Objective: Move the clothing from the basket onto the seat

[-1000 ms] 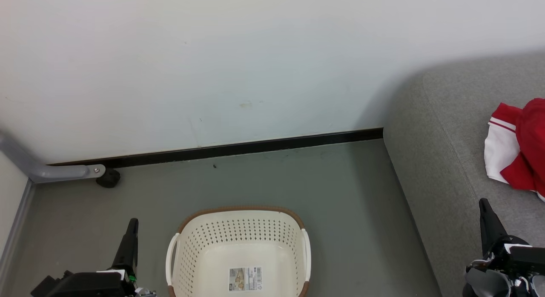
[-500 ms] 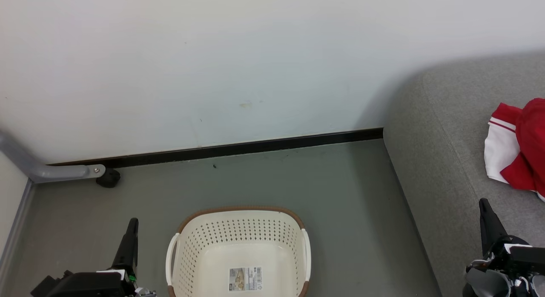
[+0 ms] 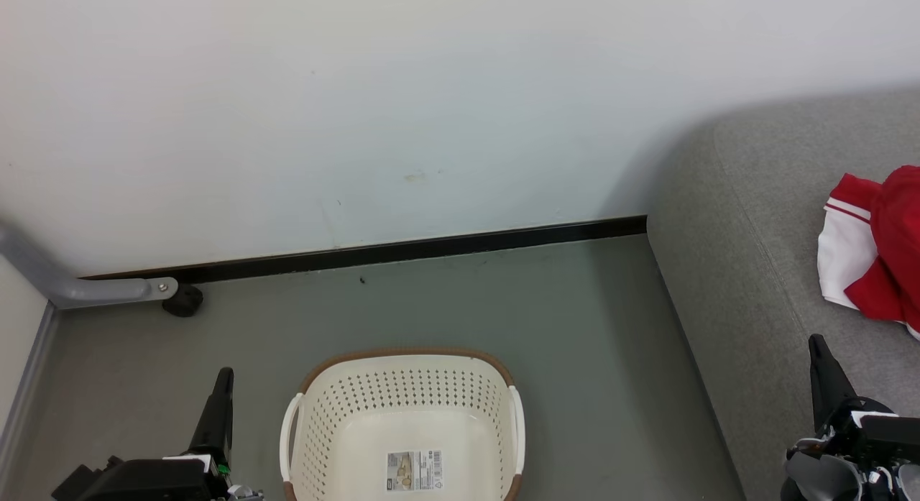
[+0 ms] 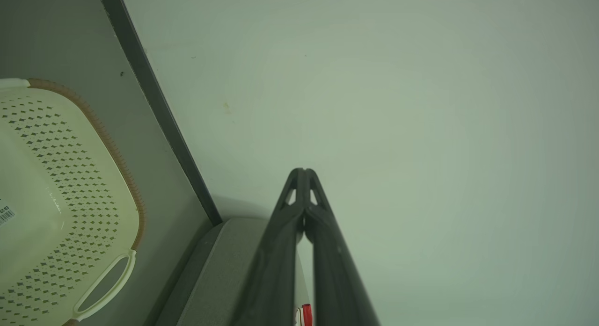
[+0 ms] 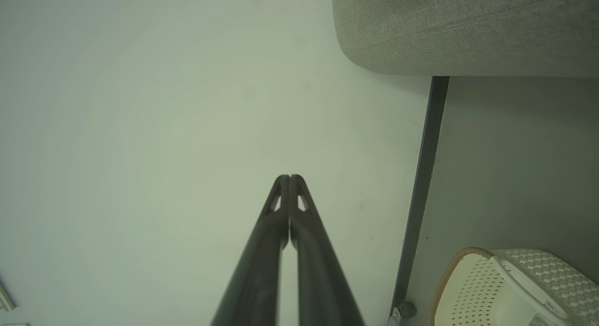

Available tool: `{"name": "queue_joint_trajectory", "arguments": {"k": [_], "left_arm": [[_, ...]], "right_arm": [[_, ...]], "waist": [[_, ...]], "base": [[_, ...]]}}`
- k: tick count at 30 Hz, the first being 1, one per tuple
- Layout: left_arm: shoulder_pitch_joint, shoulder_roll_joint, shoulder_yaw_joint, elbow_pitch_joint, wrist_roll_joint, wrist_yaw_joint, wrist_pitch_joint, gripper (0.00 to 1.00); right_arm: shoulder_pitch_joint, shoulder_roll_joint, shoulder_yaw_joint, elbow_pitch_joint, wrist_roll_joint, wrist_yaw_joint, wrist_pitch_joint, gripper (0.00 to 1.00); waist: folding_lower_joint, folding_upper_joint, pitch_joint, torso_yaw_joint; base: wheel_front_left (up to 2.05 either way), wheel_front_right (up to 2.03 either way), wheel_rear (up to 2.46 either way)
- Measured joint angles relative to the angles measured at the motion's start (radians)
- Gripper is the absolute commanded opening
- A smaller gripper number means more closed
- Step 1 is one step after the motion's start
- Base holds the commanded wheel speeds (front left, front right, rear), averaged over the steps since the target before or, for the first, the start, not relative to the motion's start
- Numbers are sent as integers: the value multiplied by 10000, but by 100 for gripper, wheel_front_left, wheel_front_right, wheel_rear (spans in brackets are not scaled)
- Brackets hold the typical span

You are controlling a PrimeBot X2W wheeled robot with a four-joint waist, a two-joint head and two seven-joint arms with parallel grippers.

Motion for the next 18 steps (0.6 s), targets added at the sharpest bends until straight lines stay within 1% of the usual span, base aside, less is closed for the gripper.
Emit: {"name": "queue_joint_trajectory", "arguments": {"k": [18], "left_arm": [[0, 0, 0, -4, 0, 2, 0, 0]], "right_arm": [[0, 0, 0, -2, 0, 0, -2, 0]], "waist": [[0, 0, -1, 1]], "base": [[0, 0, 0]]}}
